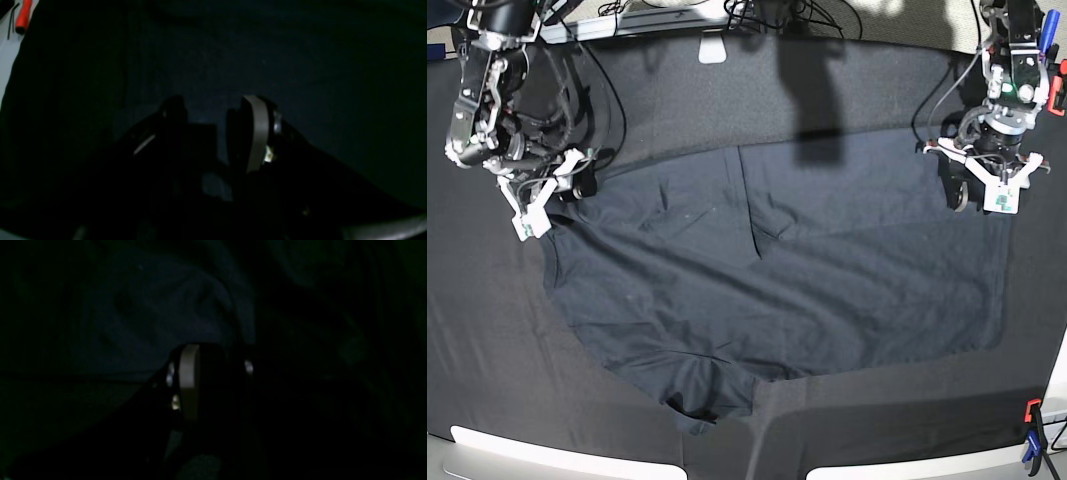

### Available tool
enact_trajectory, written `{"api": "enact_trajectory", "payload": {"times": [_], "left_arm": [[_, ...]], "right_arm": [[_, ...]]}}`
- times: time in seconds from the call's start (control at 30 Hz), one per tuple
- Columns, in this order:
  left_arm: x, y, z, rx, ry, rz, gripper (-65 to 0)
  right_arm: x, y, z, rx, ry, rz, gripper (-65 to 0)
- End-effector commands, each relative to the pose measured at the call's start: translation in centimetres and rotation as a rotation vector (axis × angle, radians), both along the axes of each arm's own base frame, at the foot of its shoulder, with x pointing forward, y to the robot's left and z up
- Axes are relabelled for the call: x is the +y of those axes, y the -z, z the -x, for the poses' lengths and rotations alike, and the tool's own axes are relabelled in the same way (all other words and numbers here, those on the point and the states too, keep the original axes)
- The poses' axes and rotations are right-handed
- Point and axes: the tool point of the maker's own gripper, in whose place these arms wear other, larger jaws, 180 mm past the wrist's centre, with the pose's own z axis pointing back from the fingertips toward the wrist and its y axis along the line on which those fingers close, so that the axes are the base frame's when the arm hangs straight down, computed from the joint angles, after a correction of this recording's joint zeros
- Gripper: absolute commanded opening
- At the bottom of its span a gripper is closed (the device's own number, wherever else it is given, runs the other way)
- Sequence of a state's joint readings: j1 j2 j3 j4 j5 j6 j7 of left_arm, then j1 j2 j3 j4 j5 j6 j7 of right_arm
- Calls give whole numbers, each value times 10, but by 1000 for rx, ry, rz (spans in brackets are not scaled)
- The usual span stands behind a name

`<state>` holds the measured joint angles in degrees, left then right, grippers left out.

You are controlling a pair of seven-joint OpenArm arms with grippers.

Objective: Layout the t-shirt on the table in an organized manner, then fold the t-shirt properly
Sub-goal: 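Move the right gripper to the shirt's collar corner beside the table edge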

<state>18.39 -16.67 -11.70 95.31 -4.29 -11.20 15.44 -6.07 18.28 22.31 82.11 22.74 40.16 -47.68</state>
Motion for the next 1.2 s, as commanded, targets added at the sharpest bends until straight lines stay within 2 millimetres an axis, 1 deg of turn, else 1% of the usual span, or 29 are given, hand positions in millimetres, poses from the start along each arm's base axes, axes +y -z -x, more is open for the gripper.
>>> {"api": "enact_trajectory", "payload": {"times": [0.0, 0.1, 0.2, 0.27, 0.4, 0.47, 0.5, 0.57, 0.63, 0.7, 0.73, 0.8, 0.87, 0.93, 1.07, 1.17], "left_arm": [[2, -15, -7, -51, 6, -6, -401], [2, -14, -7, -51, 6, -6, -401], [4, -15, -7, -50, 14, -22, -401], [11, -17, -8, -48, 31, -88, -401], [37, -26, -10, -29, 82, -273, -401], [47, -31, -11, -16, 123, -334, -401], [48, -31, -10, 1, 167, -352, -401], [40, -27, -6, 47, 297, -368, -401], [22, -23, 7, 89, 483, -362, -401], [5, -26, 23, 93, 640, -350, -401], [1, -29, 28, 90, 682, -354, -401], [2, -30, 36, 108, 718, -409, -401], [10, -23, 45, 159, 748, -490, -412], [16, -17, 56, 196, 795, -548, -435], [17, -6, 83, 230, 890, -577, -435], [21, -3, 86, 253, 897, -611, -435]], "right_arm": [[-6, 0, 2, 23, -1, 24, -484], [3, -16, -6, -31, -7, -28, -485], [12, -44, -17, -103, -40, -29, -485], [16, -65, -23, -156, -70, 6, -485], [25, -104, -33, -269, -117, 61, -485], [30, -119, -35, -309, -136, 78, -485], [33, -124, -35, -323, -144, 78, -485], [35, -129, -35, -332, -152, 84, -485], [34, -128, -35, -331, -152, 85, -485], [34, -128, -35, -331, -152, 85, -485], [34, -129, -35, -332, -152, 85, -485], [35, -129, -35, -332, -152, 84, -485], [35, -129, -35, -332, -152, 85, -485], [35, -129, -35, -332, -152, 84, -485], [35, -129, -35, -332, -152, 84, -485], [35, -129, -35, -332, -152, 84, -485]]}}
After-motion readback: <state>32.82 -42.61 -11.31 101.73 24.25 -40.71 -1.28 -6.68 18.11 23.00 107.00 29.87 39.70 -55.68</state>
